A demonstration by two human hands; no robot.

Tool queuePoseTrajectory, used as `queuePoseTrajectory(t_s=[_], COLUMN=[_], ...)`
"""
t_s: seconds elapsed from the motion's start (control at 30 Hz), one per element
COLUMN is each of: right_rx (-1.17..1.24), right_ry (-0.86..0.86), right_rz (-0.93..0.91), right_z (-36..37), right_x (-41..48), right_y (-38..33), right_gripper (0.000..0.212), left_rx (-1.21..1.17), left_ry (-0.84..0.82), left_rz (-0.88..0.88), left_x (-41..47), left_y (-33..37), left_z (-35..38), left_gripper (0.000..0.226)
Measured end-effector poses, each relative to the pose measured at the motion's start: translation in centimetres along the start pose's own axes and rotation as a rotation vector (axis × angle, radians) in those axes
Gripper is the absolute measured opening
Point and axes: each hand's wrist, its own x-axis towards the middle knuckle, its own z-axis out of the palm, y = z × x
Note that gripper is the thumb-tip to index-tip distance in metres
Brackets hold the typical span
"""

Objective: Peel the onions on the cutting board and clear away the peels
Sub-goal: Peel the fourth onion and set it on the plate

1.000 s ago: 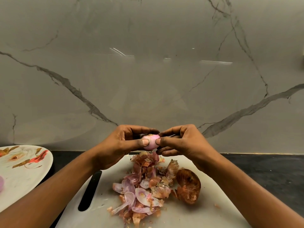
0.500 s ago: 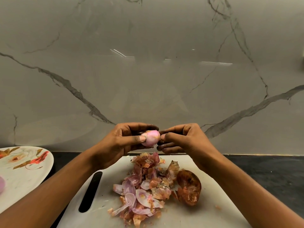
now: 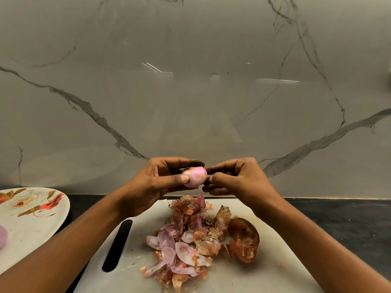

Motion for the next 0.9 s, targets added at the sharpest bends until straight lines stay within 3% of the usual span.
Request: queuePoseTrajectory(t_s=[0.23, 0.53, 0.9], right_rx=[-0.092, -0.090, -0.134], right_ry=[-0.004, 0.040, 0.002], right_rz=[-0.011, -0.025, -0.056], right_z=[0.08, 0.05, -0.04], right_x=[0.01, 0.18, 0.05], right_y=[-0.09, 0.39, 0.00], right_gripper=[0.029, 0.008, 0.016], left_rx=[0.132, 0.137, 0.191], left_ry=[0.046, 0.018, 0.086], left_rz=[0.008, 0.007, 0.048], left_x=[-0.08, -0.24, 0.00], left_y=[-0.10, -0.14, -0.11], left_z=[0.08, 0.04, -0.02], left_gripper=[0.045, 0.045, 0.048])
